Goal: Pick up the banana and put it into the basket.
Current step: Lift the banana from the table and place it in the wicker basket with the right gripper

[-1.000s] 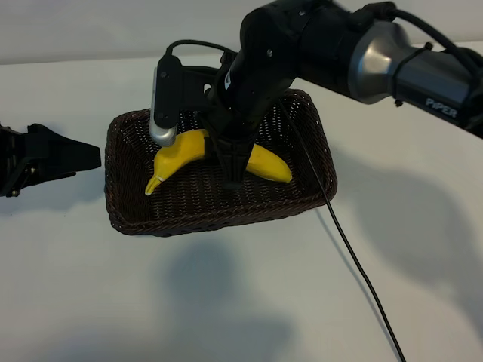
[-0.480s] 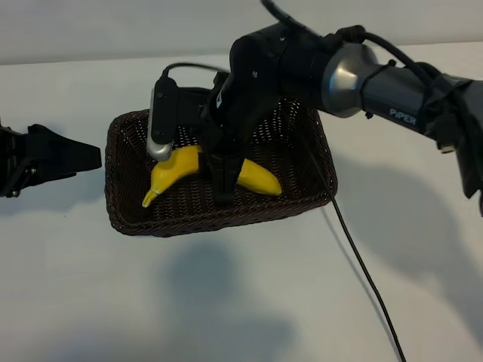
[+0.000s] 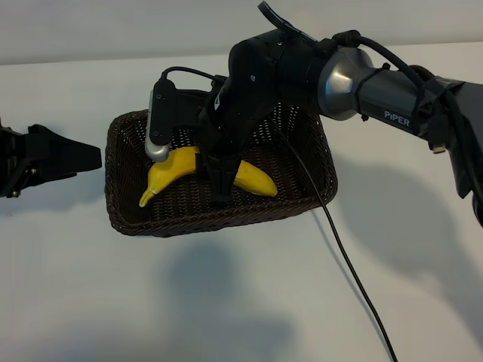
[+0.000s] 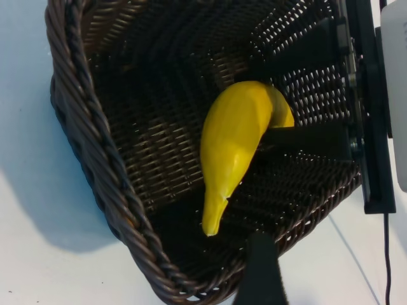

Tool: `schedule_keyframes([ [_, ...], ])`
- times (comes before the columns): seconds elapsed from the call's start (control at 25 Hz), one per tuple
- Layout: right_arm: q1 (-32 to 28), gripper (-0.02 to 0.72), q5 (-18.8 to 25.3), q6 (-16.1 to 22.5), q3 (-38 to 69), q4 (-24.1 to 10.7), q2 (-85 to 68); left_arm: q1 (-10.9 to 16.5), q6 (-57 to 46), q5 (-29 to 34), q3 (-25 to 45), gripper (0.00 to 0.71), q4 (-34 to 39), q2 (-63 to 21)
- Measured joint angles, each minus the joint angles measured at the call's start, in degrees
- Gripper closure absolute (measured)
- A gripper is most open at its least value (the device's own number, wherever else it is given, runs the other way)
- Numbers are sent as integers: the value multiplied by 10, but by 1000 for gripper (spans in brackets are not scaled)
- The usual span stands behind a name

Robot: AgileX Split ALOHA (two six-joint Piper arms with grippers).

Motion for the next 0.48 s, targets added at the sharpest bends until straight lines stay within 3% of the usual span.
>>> schedule_keyframes([
  [0.48, 0, 277, -4, 0, 0, 4, 1, 0, 0, 0, 0, 133, 0, 0],
])
